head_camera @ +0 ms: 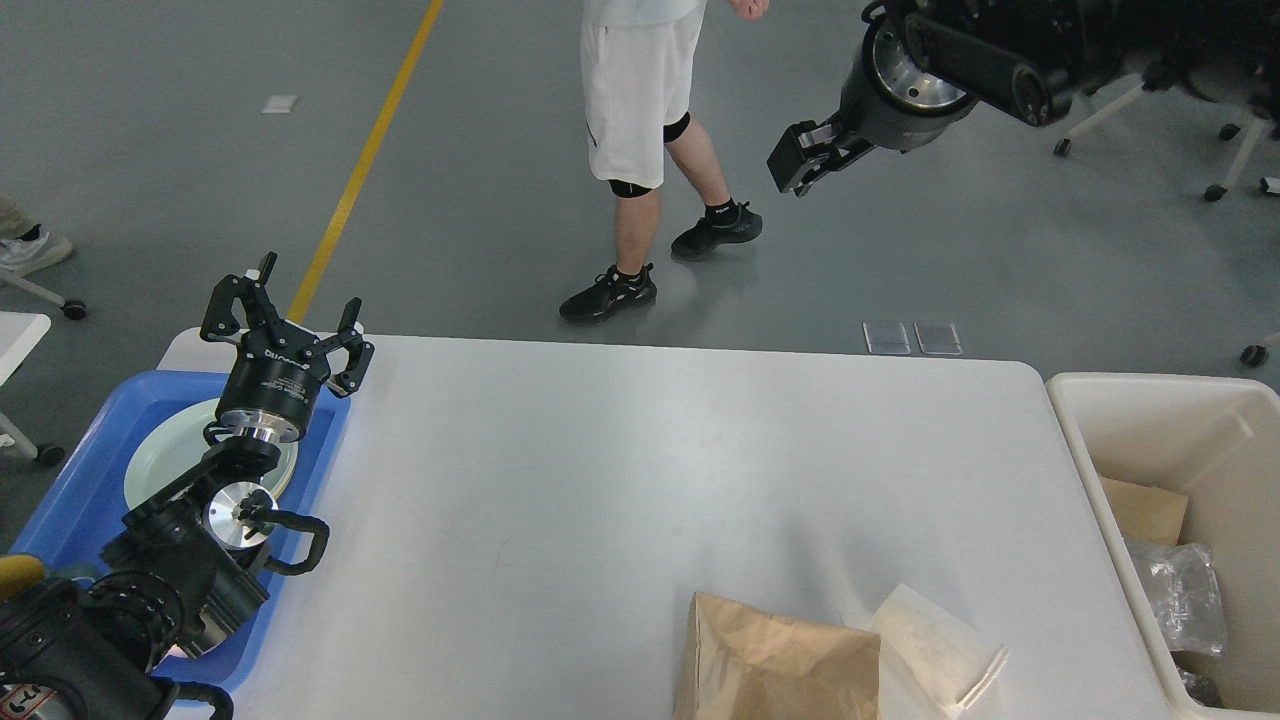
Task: Tidy desktop
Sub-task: 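Bring the right gripper back in over the table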
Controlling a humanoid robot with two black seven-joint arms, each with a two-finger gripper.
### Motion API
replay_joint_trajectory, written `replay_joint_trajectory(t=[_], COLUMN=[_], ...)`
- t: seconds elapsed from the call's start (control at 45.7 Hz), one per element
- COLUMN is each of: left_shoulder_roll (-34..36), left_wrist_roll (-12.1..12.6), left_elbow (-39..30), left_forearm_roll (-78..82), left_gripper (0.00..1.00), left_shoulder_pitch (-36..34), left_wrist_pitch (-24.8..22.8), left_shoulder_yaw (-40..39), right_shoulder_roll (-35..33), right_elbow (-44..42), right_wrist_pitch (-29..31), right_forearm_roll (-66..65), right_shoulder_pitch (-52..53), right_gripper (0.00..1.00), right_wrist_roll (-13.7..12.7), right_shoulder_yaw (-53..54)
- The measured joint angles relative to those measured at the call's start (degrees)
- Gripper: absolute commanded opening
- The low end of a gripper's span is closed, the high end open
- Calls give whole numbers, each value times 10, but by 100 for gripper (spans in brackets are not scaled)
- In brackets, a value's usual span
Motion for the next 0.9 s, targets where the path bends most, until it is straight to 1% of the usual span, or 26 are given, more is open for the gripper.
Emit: replay_joint_trajectory(t=[0.328, 0.678, 0.897], left_shoulder_roll=[0, 0, 0], left_wrist_roll=[0, 0, 0], left_elbow=[0, 0, 0], left_forearm_roll=[0, 0, 0], left_gripper=[96, 96, 96], left_shoulder_pitch=[0, 0, 0], left_wrist_pitch=[0, 0, 0], left_shoulder_yaw=[0, 0, 0], right_shoulder_roll=[34, 75, 79], right_elbow=[7, 10, 41], right_wrist_pitch=[-1, -2, -2], right_forearm_roll=[-74, -146, -193], right_shoulder_pitch=[-81, -200, -253], right_gripper=[100, 100, 100], right_wrist_roll=[-3, -5, -5], right_shoulder_yaw=[0, 6, 7])
